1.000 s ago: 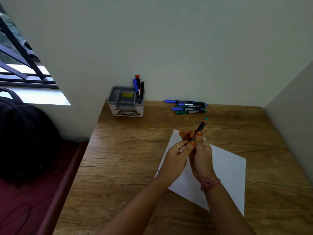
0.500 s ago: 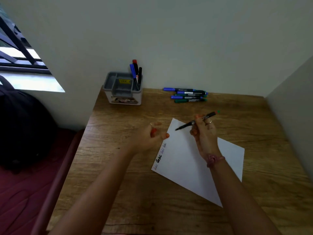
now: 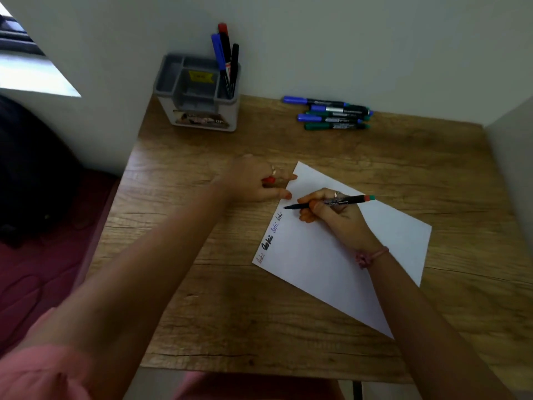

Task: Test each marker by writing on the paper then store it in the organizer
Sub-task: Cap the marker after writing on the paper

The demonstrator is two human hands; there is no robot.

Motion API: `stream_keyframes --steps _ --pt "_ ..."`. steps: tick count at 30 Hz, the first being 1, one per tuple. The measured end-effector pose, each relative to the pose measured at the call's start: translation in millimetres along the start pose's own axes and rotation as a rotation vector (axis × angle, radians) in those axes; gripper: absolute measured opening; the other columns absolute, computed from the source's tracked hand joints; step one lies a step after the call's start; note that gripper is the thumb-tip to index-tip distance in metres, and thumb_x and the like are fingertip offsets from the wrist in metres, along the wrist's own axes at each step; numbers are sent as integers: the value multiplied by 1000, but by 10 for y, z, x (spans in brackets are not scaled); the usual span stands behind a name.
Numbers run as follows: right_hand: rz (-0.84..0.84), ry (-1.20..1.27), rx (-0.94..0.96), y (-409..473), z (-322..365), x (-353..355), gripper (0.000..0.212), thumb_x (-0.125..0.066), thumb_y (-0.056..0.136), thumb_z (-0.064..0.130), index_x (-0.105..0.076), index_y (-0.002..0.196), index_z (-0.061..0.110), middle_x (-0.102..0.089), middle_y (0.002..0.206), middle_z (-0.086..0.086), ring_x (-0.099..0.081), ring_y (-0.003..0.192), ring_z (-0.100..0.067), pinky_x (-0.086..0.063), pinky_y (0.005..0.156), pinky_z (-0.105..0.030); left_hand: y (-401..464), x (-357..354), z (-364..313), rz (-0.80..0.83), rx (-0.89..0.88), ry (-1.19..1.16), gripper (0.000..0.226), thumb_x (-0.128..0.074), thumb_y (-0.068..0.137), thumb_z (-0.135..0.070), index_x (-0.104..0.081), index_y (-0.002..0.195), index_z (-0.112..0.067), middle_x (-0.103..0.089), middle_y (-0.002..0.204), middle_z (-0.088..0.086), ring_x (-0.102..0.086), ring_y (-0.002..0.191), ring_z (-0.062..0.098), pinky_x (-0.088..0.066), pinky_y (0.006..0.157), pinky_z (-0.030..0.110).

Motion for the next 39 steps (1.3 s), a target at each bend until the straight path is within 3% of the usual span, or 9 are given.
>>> stream_keyframes --steps 3,10,12,15,22,25,28,36,39 --pt "28 -53 34 34 31 40 15 -62 81 3 -66 93 12 -70 79 3 -66 77 -14 -52 74 -23 38 -62 50 -23 -36 16 66 -33 74 -78 -55 124 -41 -61 64 -5 -45 55 4 -26 54 20" --pt "123 -186 150 352 167 -12 15 -59 75 1 -62 79 14 -65 72 15 -61 67 -4 -49 64 -20 61 -82 112 -59 -70 -23 61 -33 76 -75 -56 121 -42 -65 67 -4 -53 58 8 -28 51 19" --pt "162 -228 177 410 95 -40 5 -60 73 8 -61 77 7 -64 73 7 -60 65 -17 -48 59 -31 70 -98 120 -47 -58 -59 61 -37 75 -75 -58 120 -40 -58 60 -7 -48 54 6 -30 51 21" --pt "174 -277 209 437 -13 -25 15 -58 72 14 -60 78 1 -56 74 -18 -55 66 -34 -45 58 -39 83 -117 150 -35 -44 -71 60 -39 76 -77 -57 120 -42 -54 58 -12 -43 51 2 -34 52 25" --pt "215 -323 216 464 -41 -15 13 -59 72 15 -60 77 3 -55 74 8 -54 65 -8 -44 61 -20 113 -156 200 -38 -21 -49 55 -29 80 -72 -53 122 -45 -71 82 -6 -44 56 0 -49 65 39" --pt "234 -340 214 455 -31 -13 13 -59 72 16 -60 78 5 -57 75 4 -56 67 -9 -45 61 -21 112 -160 200 -24 -5 -25 53 -29 81 -72 -51 123 -47 -70 83 -5 -49 60 5 -49 68 40" --pt "223 -349 230 462 -36 -12 14 -59 72 14 -60 77 1 -58 75 -5 -56 66 -19 -47 59 -31 106 -158 193 -30 -4 -37 43 -41 86 -63 -53 122 -44 -69 80 -5 -37 53 -1 -46 65 35" --pt "222 -313 226 458 -47 -24 12 -58 73 12 -61 79 2 -57 73 -6 -53 63 -12 -43 58 -20 119 -167 197 -31 -25 -37 56 -30 81 -72 -54 122 -44 -72 91 -7 -56 67 8 -49 69 38" --pt "203 -301 220 454 -52 -25 14 -57 72 11 -60 77 -1 -55 72 -7 -51 62 -10 -41 57 -18 111 -168 202 -36 -16 -50 54 -32 81 -70 -56 120 -42 -72 87 -5 -54 66 7 -48 66 35"
Point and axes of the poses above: each hand's wrist, its own y-axis towards the middle knuckle, its own x-axis out of the back of the hand, z = x × y, the point moved 2 cm from there along y, towards the middle knuckle
